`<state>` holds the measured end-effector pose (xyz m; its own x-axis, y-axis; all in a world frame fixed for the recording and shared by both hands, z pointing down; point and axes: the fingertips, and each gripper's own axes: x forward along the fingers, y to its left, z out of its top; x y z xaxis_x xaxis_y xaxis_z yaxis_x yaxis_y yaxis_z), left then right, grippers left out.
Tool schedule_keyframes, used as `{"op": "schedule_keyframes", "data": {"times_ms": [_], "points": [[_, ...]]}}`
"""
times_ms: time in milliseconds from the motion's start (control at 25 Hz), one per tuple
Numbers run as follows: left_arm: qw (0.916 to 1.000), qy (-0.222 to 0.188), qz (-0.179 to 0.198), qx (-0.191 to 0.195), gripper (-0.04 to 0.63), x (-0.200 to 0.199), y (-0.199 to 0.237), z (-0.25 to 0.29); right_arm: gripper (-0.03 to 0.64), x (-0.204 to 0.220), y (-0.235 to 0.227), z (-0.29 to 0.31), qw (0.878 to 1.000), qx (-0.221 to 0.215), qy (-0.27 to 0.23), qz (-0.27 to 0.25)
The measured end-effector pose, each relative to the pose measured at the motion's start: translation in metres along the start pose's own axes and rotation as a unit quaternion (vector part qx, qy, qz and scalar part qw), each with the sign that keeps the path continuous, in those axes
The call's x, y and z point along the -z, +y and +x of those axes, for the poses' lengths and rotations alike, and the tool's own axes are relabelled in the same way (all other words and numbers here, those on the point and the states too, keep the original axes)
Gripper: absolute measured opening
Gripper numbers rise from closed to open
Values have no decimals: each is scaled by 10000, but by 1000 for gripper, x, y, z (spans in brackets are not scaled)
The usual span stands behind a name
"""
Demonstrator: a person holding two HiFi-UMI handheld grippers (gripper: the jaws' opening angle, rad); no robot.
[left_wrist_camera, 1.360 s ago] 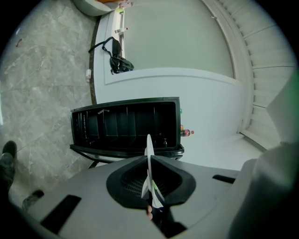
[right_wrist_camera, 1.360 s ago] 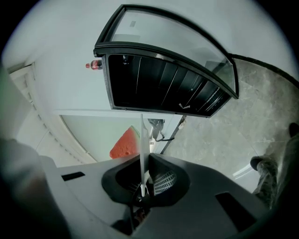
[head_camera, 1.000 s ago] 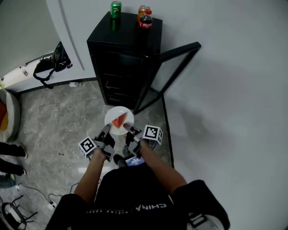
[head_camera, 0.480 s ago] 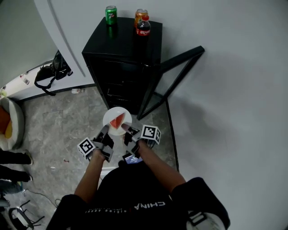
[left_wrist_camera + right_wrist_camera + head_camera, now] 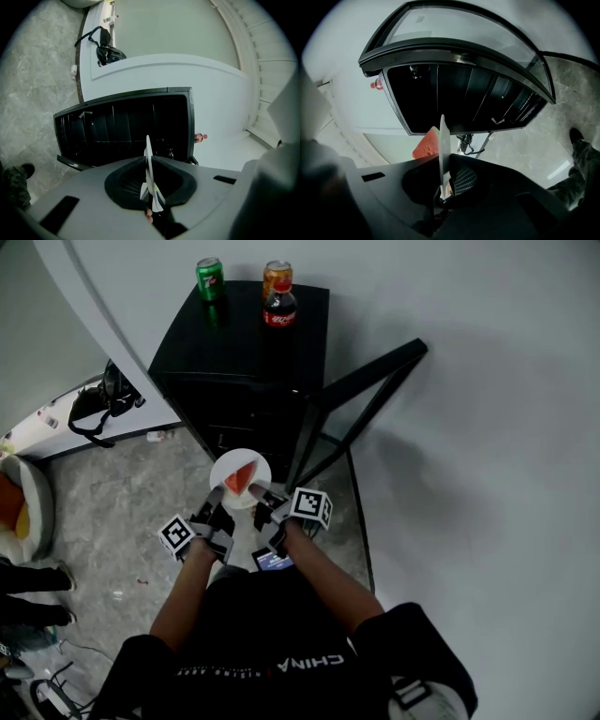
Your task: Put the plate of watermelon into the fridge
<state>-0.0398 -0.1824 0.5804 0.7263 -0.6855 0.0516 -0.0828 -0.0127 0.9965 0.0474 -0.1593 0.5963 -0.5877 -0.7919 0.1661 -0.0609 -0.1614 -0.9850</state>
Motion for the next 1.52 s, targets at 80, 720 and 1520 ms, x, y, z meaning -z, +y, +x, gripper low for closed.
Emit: {"op": "schedule_keyframes", "data": {"times_ms": [80, 720, 1520], "points": [[10000, 24, -14, 0, 31, -1, -1, 9, 29, -7, 2, 2, 10000, -57, -5, 11], [9956, 859, 67, -370, 29, -27, 13, 34, 29, -18, -1, 26, 9973, 55, -714, 150], [9851, 1710, 157, -31, 29, -54, -6, 62, 28, -30, 21, 47, 9876, 199, -1553, -49]]}}
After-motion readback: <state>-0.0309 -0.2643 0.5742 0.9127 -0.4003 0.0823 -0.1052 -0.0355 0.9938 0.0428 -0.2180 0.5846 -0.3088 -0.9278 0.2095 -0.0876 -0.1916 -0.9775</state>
